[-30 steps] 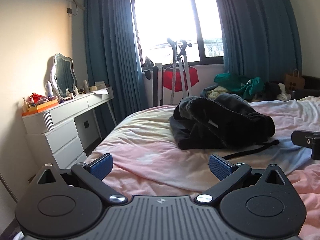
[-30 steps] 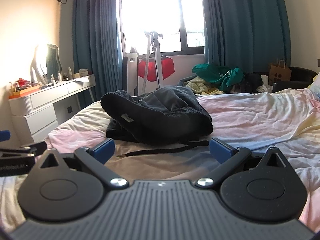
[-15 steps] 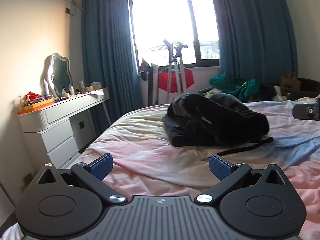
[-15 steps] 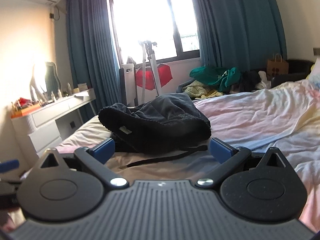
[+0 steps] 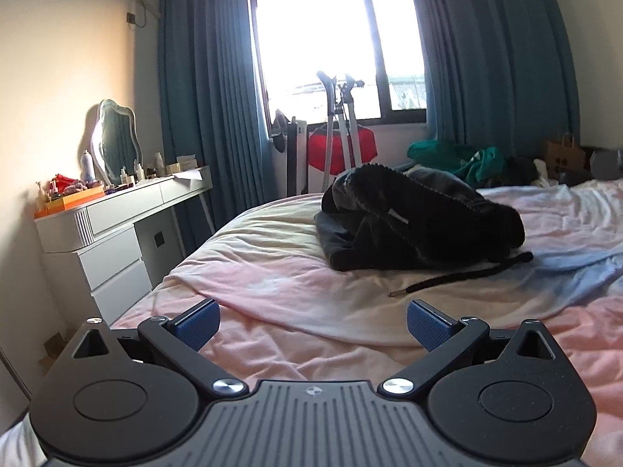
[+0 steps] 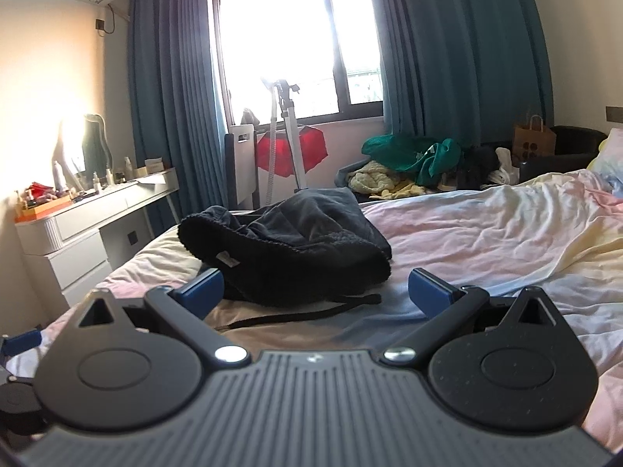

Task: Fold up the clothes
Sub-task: 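Move both grippers toward the crumpled black garment on the bed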

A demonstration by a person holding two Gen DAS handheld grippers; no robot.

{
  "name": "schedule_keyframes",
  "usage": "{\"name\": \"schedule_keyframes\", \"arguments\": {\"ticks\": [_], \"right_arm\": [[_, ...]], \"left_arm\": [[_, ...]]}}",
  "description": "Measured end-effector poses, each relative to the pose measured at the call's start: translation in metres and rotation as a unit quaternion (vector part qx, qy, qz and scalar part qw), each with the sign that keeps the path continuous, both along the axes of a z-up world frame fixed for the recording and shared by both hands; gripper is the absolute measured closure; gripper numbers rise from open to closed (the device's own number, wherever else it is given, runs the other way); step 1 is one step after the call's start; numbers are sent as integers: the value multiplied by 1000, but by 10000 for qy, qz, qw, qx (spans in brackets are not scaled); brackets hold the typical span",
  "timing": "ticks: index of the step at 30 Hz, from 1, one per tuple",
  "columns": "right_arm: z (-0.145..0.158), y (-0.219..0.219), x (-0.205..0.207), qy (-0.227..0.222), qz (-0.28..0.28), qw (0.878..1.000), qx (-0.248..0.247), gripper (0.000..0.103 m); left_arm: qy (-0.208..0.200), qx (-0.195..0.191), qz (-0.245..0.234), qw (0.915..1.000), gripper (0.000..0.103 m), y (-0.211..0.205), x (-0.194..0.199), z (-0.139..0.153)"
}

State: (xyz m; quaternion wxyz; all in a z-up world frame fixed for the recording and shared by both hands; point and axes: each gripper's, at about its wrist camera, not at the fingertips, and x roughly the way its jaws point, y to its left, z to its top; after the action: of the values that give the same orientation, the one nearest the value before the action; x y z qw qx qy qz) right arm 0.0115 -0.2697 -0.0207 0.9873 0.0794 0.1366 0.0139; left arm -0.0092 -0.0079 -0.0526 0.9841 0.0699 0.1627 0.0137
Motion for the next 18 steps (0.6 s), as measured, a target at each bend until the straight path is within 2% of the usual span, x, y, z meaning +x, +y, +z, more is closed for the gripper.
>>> {"name": "schedule_keyframes", "arguments": {"ticks": [5,7,10,14,18], "right_arm": [[0,-9,-1,53,-121,9999,59,0],[2,-16,-3,36,-266,9996,103,0],[3,-32,-4,42,-435,9985,327,0],[-4,-49,1,270,-682,9962,478,0],[-13,-59,9,441,-714,9945,631,0]], "left_arm": [[-36,-231,-45,9997,0,0,2,0],[78,-153,-143,9997,0,-4,10,-1],[155,214,-373,9990,0,-20,30,4],[128,522,-605,9967,0,-49,79,14],[173,503,-666,9964,0,-75,143,23]]}}
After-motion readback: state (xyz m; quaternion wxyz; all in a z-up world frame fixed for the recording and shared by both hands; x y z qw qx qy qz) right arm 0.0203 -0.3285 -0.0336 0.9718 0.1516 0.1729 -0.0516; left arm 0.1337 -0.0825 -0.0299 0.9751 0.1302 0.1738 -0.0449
